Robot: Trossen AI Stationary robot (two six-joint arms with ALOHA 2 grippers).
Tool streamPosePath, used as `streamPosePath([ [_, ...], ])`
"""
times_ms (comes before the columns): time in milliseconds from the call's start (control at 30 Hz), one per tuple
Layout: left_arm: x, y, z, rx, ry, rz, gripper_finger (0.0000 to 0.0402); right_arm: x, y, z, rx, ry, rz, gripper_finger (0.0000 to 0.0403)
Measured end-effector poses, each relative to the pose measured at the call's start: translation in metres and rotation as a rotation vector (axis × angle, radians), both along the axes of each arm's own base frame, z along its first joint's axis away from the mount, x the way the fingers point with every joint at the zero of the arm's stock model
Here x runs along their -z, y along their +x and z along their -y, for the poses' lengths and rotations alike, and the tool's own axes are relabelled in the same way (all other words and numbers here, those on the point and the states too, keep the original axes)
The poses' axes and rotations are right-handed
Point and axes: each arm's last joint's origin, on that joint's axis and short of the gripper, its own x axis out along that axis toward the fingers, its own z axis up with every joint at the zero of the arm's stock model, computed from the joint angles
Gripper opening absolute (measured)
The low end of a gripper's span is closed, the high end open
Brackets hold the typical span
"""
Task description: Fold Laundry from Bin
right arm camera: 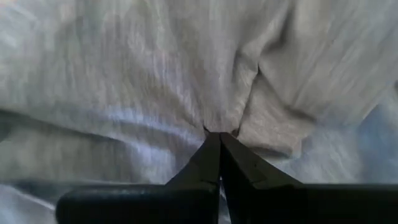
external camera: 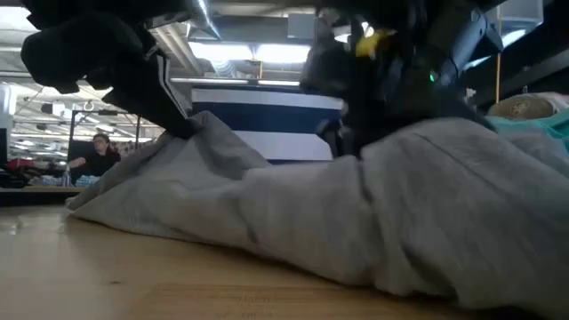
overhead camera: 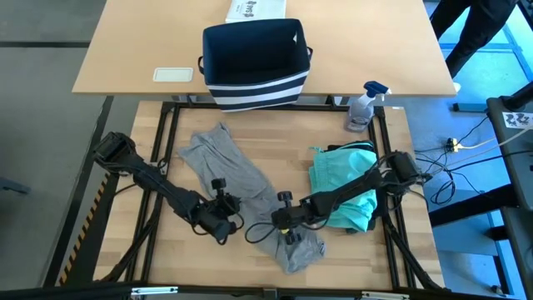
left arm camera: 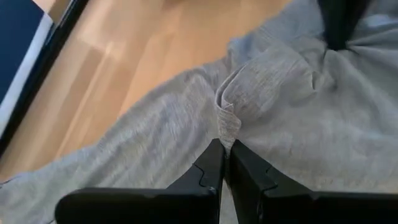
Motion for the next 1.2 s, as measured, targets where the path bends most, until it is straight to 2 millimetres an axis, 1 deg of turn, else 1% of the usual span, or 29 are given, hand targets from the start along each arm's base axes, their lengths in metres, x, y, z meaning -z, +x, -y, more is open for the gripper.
streamPosePath([
  [100,0.001,-0.001,0.0,0.0,-0.012,-0.011,0.0016,0.002,-0.005,0.003,0.044,0.0,-0.071,0.001],
  [167,0.002,-0.003,0.001,-0.003,-0.012,-0.027,0.0016,-0.001,-0.011,0.004,0.068,0.002,-0.111,0.0005],
  [233,0.003,-0.005,0.0,-0.017,-0.01,-0.042,0.0016,-0.004,-0.018,0.0,0.077,0.0,-0.15,0.0003],
  [367,0.006,-0.01,-0.004,-0.055,-0.006,-0.063,0.0016,-0.01,-0.028,-0.013,0.078,0.022,-0.171,0.0005],
  [467,0.012,-0.013,-0.008,-0.072,0.0,-0.078,0.0016,-0.011,-0.032,-0.022,0.06,0.039,-0.174,0.0002],
  [567,0.014,-0.014,-0.01,-0.067,0.022,-0.092,0.0016,-0.011,-0.034,-0.025,0.058,0.043,-0.174,0.0003],
  [700,0.013,-0.012,-0.012,-0.037,0.054,-0.103,0.0016,-0.011,-0.034,-0.025,0.066,0.045,-0.178,0.0002],
  [833,0.013,-0.009,-0.017,-0.043,0.071,-0.101,0.0017,-0.009,-0.036,-0.023,0.069,0.032,-0.204,0.0001],
  [967,0.011,0.001,-0.019,0.002,0.045,-0.084,0.0043,-0.009,-0.037,-0.023,0.081,0.035,-0.21,0.0001],
  [1067,0.009,0.009,-0.023,0.051,0.025,-0.073,0.0079,-0.009,-0.037,-0.023,0.082,0.035,-0.212,0.0001],
  [1200,0.009,0.013,-0.033,0.056,0.071,-0.1,0.0129,-0.009,-0.037,-0.023,0.082,0.035,-0.212,0.0001],
])
